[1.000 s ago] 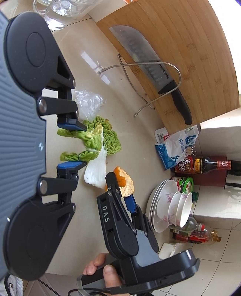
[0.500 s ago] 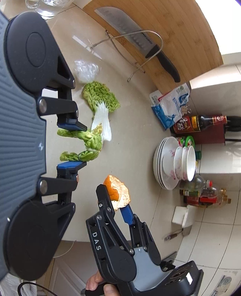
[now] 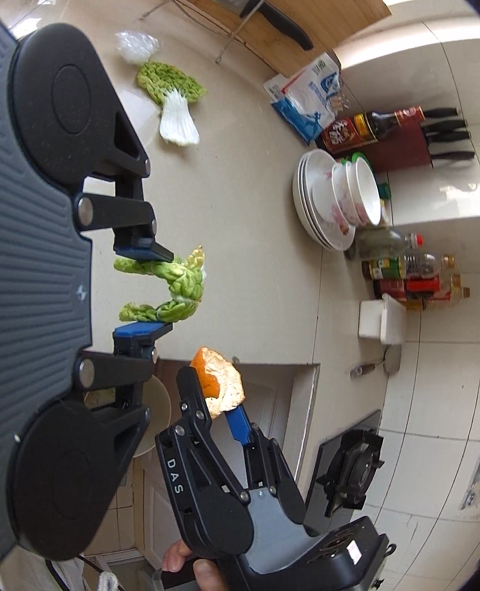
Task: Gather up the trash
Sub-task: 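Carry the leaf and peel over the white bucket with both tools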
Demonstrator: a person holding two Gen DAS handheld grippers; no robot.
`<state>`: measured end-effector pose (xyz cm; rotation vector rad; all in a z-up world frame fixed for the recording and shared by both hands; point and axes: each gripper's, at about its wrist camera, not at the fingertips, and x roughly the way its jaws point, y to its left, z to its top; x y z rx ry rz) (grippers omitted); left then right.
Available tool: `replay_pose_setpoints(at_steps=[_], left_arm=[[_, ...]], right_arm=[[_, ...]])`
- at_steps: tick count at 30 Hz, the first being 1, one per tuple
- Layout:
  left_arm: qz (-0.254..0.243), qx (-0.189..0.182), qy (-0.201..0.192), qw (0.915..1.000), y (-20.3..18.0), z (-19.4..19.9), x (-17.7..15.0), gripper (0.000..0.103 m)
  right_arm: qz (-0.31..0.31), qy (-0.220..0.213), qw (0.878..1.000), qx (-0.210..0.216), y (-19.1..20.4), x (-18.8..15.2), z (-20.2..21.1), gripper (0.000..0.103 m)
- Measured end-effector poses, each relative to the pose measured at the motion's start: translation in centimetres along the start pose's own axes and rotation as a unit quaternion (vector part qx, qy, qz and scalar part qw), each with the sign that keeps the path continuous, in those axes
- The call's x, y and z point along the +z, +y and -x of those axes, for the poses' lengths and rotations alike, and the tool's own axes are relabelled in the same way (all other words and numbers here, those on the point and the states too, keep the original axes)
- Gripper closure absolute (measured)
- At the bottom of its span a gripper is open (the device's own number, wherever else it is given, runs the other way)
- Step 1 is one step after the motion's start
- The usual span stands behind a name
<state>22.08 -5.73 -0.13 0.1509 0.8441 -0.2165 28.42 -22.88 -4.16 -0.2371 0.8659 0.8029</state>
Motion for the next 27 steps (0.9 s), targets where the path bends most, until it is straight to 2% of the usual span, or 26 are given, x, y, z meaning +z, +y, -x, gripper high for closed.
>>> replay_pose_setpoints(at_steps=[6, 13, 16, 22, 25, 27], left_arm=[[-0.036, -0.042, -0.009, 0.9984, -4.2, -1.6, 1.2, 0.072], [-0.076, -0.088, -0.005, 0.9932, -8.8, -4.4, 2.4, 0.072], [-0.086, -0.101, 0.003, 0.9912, -10.4, -5.7, 2.6, 0.072], [-0.097, -0.11, 0.011, 0.9891, -13.0, -7.9, 2.8, 0.072], [-0.098, -0.113, 0.018, 0.9886, -14.0, -9.0, 2.7, 0.072], [-0.1, -0.113, 0.023, 0.9883, -14.6, -9.7, 2.6, 0.072]], right_arm=[[-0.055, 0.01, 0.997, -0.053, -3.2, -4.4, 2.3, 0.05], [-0.125, 0.047, 0.985, -0.111, -7.3, -10.7, 2.9, 0.05], [-0.145, 0.062, 0.979, -0.127, -8.8, -13.2, 2.5, 0.049], [-0.176, 0.088, 0.971, -0.133, -10.6, -17.1, 0.3, 0.047], [-0.184, 0.095, 0.97, -0.13, -11.2, -18.5, -0.9, 0.032], [-0.189, 0.092, 0.969, -0.13, -11.3, -19.2, -1.3, 0.013]])
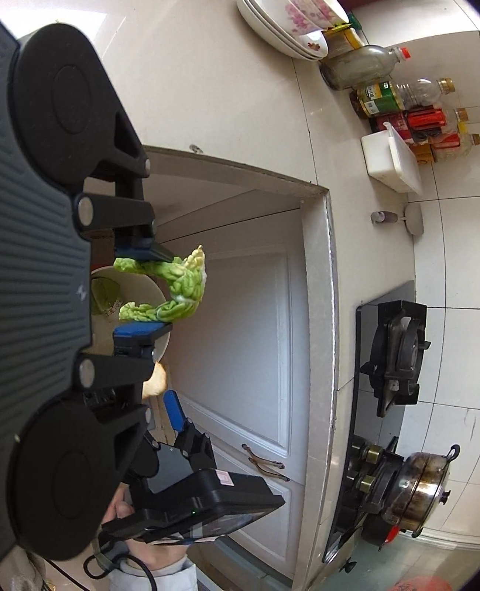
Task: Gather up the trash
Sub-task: 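Carry the leaf and peel over the white bucket with both tools, then open the right tool to drop the peel while the left tool releases the leaf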
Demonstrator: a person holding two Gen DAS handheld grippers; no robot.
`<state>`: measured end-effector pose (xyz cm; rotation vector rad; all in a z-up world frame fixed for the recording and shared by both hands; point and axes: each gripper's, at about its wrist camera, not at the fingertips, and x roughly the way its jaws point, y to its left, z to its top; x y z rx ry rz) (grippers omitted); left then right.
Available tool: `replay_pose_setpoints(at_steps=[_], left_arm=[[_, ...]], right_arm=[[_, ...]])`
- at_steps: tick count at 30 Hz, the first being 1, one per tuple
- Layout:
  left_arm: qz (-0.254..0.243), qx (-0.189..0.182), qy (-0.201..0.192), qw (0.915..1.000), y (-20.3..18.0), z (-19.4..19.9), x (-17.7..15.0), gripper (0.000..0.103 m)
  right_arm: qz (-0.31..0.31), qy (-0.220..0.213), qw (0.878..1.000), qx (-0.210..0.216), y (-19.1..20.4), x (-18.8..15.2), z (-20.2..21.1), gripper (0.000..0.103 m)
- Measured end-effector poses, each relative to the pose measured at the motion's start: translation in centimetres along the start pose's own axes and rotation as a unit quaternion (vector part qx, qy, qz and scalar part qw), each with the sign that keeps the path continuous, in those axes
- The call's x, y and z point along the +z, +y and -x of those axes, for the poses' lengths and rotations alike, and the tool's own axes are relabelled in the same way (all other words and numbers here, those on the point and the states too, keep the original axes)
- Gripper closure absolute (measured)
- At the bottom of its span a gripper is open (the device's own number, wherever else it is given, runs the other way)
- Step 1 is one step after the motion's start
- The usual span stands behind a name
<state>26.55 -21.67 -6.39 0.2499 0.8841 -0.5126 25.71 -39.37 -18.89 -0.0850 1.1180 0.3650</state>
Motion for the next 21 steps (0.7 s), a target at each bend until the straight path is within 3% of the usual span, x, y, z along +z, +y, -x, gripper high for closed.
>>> replay_pose_setpoints(at_steps=[9, 21], left_arm=[[-0.006, -0.012, 0.032, 0.9994, -1.7, -4.6, 0.2, 0.072], [-0.02, -0.043, 0.088, 0.995, -5.5, -15.0, -0.5, 0.071]], right_arm=[[-0.01, -0.016, 1.0, -0.013, -0.7, -1.5, 1.0, 0.0], [0.011, -0.012, 0.997, -0.07, -1.2, -3.8, 2.5, 0.0]])
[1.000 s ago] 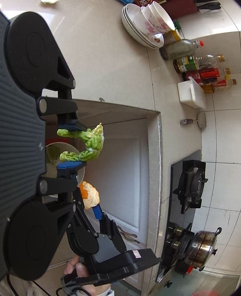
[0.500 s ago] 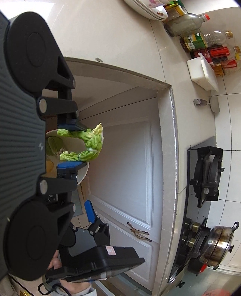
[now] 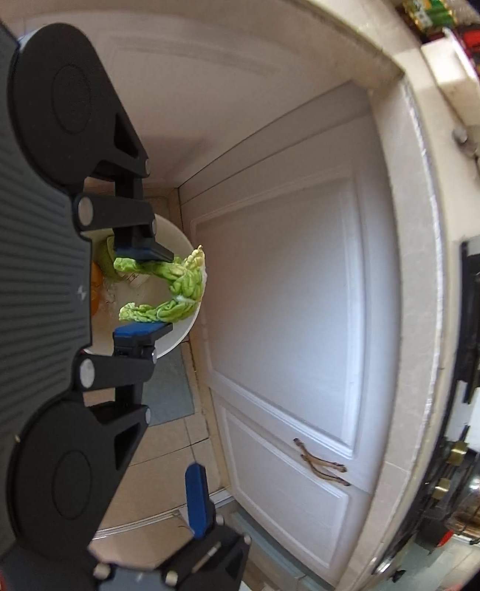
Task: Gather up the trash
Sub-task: 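Open the right tool to drop the peel while the left tool releases the leaf, then move both tools back over the counter toward the bag and cabbage leaf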
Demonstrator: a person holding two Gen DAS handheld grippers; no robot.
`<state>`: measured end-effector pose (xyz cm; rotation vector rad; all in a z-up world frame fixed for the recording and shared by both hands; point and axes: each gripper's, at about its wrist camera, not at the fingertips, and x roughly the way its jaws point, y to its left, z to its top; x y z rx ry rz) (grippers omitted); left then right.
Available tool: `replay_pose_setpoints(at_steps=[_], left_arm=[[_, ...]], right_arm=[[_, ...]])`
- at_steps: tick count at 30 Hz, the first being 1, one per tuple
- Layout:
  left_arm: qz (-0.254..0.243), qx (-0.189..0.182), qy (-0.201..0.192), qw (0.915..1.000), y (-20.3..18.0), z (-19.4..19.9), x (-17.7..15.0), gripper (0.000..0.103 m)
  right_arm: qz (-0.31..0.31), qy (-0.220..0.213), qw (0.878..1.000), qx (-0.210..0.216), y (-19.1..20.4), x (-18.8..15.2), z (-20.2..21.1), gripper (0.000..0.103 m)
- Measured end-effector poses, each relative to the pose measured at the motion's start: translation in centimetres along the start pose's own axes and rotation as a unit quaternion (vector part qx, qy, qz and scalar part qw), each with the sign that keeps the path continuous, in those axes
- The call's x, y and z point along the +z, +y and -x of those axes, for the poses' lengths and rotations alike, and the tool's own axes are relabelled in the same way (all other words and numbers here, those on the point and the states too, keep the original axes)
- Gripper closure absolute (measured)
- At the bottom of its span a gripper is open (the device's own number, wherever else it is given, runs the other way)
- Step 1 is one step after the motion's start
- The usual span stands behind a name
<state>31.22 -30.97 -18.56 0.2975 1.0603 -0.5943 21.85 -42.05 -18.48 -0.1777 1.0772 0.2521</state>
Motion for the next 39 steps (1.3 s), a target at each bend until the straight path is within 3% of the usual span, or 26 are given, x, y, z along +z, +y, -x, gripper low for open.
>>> replay_pose_setpoints(at_steps=[2, 4, 6, 9, 18, 26, 39], left_arm=[[-0.005, -0.004, 0.007, 1.0, -0.5, -1.3, 0.2, 0.068], [-0.011, -0.009, 0.009, 0.9999, -1.1, -2.4, 0.5, 0.057], [-0.02, -0.003, 0.004, 0.9998, -1.6, -3.0, 0.7, 0.026], [-0.039, 0.002, -0.01, 0.9992, -2.4, -3.3, 1.1, 0.019], [-0.056, 0.031, -0.042, 0.9971, -2.2, -1.3, 1.6, 0.016], [-0.038, 0.051, -0.064, 0.996, -0.7, 1.5, 1.6, 0.015], [-0.013, 0.074, -0.099, 0.9922, 2.4, 9.9, 0.3, 0.012]], right_arm=[[-0.006, 0.001, 1.0, -0.003, -0.3, -0.4, 0.3, 0.0], [-0.015, 0.002, 1.0, -0.005, -0.6, -0.6, 0.4, 0.0], [-0.024, 0.003, 1.0, -0.009, -0.9, -0.9, 0.5, 0.0], [-0.034, 0.003, 0.999, -0.014, -1.3, -1.2, 0.8, 0.0], [-0.034, 0.002, 0.999, -0.013, -1.8, -1.1, 0.9, 0.0], [-0.014, -0.005, 1.0, -0.015, -1.0, 0.3, 1.2, 0.0], [0.009, -0.022, 0.999, -0.026, 1.8, 3.6, 3.2, 0.0]])
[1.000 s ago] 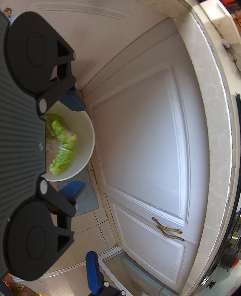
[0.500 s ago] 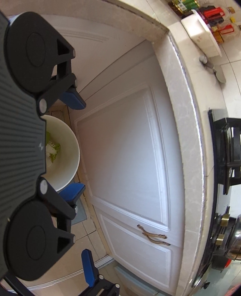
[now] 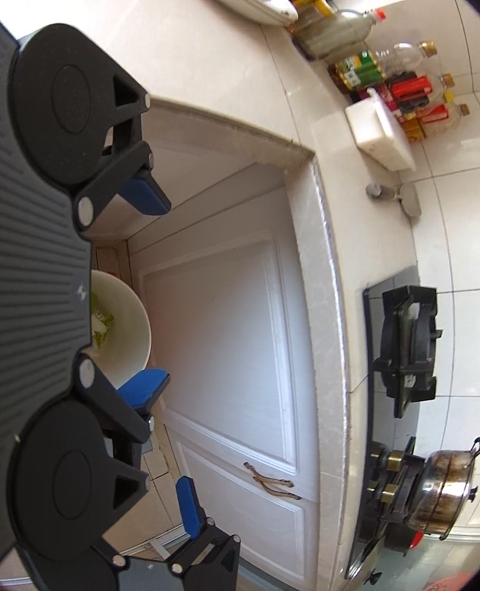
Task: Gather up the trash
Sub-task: 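Move both tools back over the counter toward the bag and cabbage leaf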
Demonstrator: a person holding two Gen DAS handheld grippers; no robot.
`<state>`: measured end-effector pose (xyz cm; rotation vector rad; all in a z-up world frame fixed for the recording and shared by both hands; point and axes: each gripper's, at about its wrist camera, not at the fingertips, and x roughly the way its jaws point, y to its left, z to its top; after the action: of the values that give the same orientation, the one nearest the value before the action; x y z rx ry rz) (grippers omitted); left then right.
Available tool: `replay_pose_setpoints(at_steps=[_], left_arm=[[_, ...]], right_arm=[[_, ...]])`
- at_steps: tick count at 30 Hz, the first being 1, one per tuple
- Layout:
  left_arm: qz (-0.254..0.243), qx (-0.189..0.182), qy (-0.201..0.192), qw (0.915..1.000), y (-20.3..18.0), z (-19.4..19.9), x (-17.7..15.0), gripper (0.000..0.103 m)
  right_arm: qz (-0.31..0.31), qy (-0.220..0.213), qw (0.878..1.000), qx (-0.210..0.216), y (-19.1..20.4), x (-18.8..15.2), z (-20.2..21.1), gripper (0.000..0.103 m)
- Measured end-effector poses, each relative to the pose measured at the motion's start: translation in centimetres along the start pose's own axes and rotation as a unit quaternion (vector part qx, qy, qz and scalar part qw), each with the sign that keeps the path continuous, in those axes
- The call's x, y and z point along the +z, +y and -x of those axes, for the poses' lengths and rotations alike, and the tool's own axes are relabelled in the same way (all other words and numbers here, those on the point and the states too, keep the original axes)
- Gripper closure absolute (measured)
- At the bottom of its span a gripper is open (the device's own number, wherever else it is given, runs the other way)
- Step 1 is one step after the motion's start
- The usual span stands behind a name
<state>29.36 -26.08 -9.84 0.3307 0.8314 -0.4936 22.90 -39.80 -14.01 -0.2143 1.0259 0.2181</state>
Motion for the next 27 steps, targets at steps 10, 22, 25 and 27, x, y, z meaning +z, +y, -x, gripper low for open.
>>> replay_pose_setpoints(at_steps=[10, 22, 25, 27], left_arm=[[0.039, 0.049, -0.027, 0.9977, 4.6, 7.8, -1.5, 0.01], [0.161, 0.192, -0.025, 0.9677, 15.6, 14.7, -7.9, 0.01], [0.194, 0.232, -0.018, 0.953, 18.2, 16.1, -9.7, 0.01], [0.217, 0.255, -0.013, 0.942, 19.8, 16.7, -11.0, 0.01]], right_arm=[[0.031, -0.041, 0.999, 0.008, 3.1, 4.8, 3.8, 0.0], [0.152, -0.101, 0.975, 0.126, 13.5, 14.0, 3.7, 0.0], [0.187, -0.104, 0.964, 0.158, 16.8, 16.3, 2.4, 0.0], [0.21, -0.102, 0.956, 0.177, 19.0, 17.7, 1.4, 0.0]])
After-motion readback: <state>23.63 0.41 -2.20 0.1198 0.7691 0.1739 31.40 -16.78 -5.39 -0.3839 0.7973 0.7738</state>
